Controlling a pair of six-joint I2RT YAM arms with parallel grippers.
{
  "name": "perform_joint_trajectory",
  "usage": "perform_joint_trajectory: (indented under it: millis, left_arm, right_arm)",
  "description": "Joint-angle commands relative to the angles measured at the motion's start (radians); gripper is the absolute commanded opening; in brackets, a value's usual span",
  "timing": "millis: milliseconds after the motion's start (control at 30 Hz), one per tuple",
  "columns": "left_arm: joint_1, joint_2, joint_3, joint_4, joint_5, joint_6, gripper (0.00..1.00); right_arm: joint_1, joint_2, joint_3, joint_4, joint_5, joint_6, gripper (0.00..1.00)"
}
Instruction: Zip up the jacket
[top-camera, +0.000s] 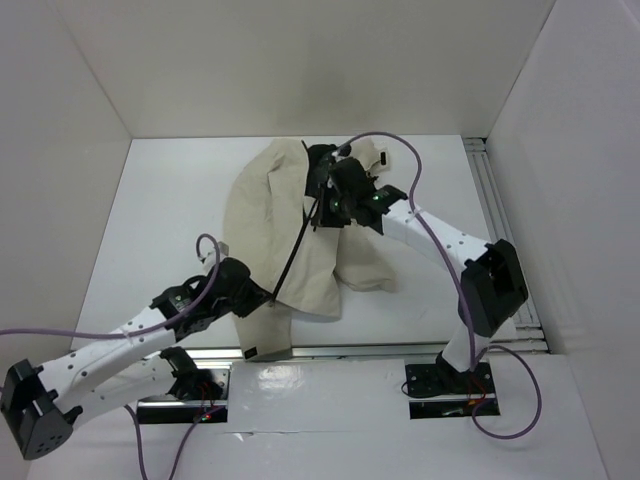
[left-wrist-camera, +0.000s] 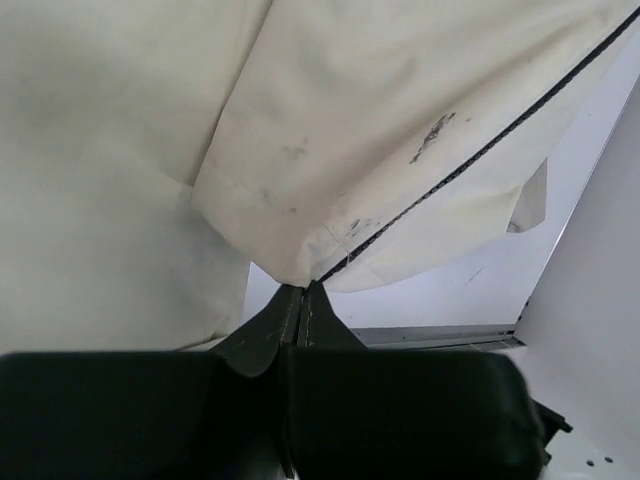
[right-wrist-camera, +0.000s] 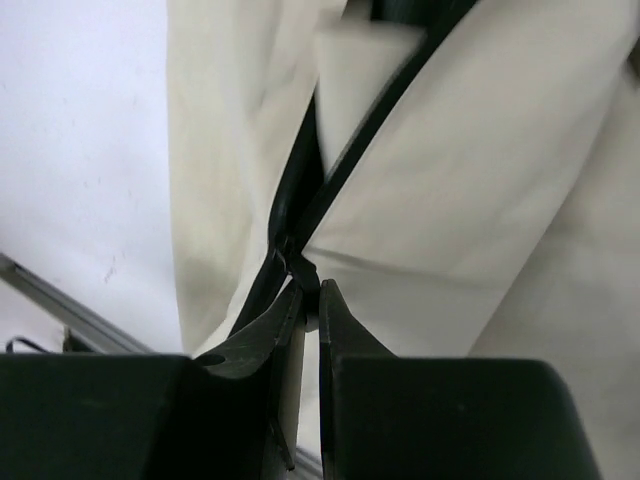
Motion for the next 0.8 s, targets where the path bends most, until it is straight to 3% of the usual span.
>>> perform_joint_trajectory:
  millis: [0,233,433,633,767]
  left_arm:
    - [-0.014,-0.08,-0.021,-0.281,-0.003,-0.021,0.0]
    - [-0.014,-0.137,-0.001,-0.369,-0.032,-0.03,0.0]
    - [-0.014,-0.157,0.104,-0.436,-0.078,0.005,0.0]
    - [-0.014,-0.124,0.267,-0.423,-0.161,0.107,0.0]
    - [0.107,0.034,0.405,-0.306,-0.039,0.317,0.0]
  right_arm:
    - [-0.086,0.044,0.156,0.053,0.083,-0.043,0.0]
    - [-0.249,0.232,0.441,-0.012,0.035,-0.103,0.0]
    - [-0.35,0.307,0.648,-0.072,-0.005,-0.114,0.0]
    - [-0.519,0.31,0.661,-0.094,-0.037,-0.114,0.0]
    - [-0.626,0.223,0.57,-0.065,-0.086,-0.105,0.0]
